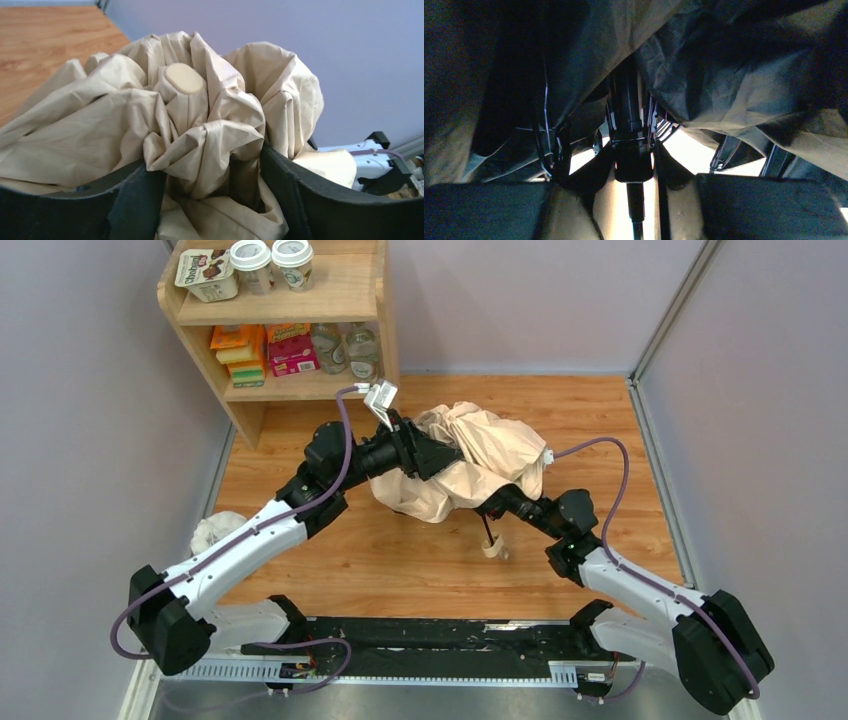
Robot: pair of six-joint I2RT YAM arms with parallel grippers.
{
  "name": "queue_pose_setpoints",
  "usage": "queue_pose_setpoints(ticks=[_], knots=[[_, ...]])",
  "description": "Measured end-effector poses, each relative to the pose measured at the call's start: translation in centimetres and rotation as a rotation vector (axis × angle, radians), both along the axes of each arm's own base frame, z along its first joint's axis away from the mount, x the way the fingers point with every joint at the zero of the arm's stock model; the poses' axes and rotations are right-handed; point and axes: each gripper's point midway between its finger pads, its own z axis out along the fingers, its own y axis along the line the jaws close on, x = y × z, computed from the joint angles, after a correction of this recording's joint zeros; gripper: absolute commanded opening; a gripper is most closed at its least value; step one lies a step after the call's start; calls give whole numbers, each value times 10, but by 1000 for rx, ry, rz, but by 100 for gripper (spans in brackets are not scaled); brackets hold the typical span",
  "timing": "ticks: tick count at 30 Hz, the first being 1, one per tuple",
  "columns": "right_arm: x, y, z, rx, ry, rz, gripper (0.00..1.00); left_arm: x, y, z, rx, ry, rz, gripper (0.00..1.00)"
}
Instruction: Put away the umbrella
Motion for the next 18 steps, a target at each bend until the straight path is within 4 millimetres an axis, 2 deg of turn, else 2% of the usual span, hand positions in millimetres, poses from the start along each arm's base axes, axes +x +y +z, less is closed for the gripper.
queue_pose_setpoints(ticks=[1, 2, 5, 8, 13, 18], knots=[[-4, 1, 2, 0, -9, 20, 0, -1, 0, 6, -22, -24, -3, 58], [-7, 1, 3, 1, -17, 34, 0, -3, 1, 10, -45, -44, -6, 57], [-17, 2, 10, 4, -45, 74, 0, -12, 7, 12, -99, -96, -15, 69], [-27, 2, 12, -3, -62, 115, 0, -18, 15, 12, -112, -109, 2, 70], [-35, 6, 14, -16, -76, 169, 0, -25, 30, 27, -138, -144, 41, 71], [-38, 10, 14, -25, -75, 205, 0, -21, 25, 27, -141, -143, 39, 71]])
